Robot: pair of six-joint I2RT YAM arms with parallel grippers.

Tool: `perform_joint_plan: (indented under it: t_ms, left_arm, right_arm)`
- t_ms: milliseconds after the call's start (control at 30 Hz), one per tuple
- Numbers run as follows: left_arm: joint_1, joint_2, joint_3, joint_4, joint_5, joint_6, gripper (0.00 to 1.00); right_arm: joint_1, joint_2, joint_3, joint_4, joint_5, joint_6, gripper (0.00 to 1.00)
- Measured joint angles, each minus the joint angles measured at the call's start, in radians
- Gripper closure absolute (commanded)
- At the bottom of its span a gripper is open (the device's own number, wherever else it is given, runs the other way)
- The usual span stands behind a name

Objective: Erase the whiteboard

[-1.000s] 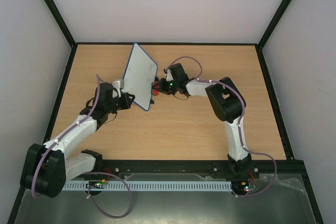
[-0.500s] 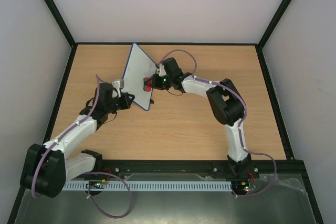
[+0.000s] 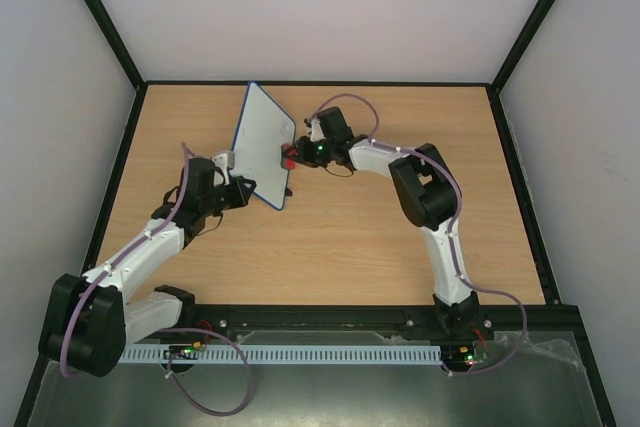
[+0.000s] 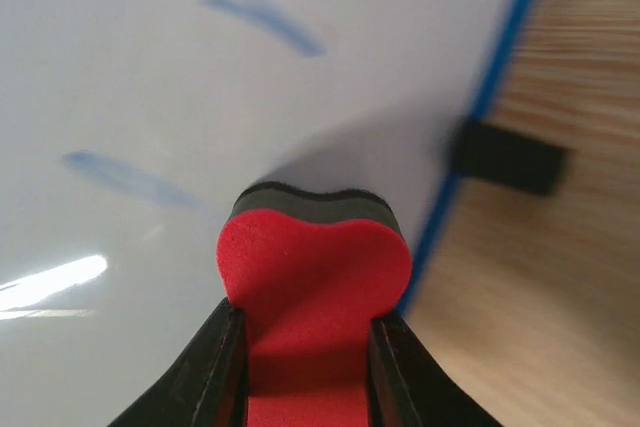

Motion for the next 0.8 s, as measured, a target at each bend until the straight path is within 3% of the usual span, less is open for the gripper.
perform_joint_plan:
  t_ms: [333, 800]
  left_arm:
    - [0.0, 0.0, 0.0, 0.0, 0.002, 0.005, 0.98]
    - [0.002, 0.0, 0.0, 0.001, 0.004, -0.007, 0.98]
  right_arm:
    - [-0.032, 0.044, 0.029, -0.055, 0.029, -0.023, 0.98]
    - [0.033, 0.01, 0.16, -0.094, -0.013, -0.03, 0.98]
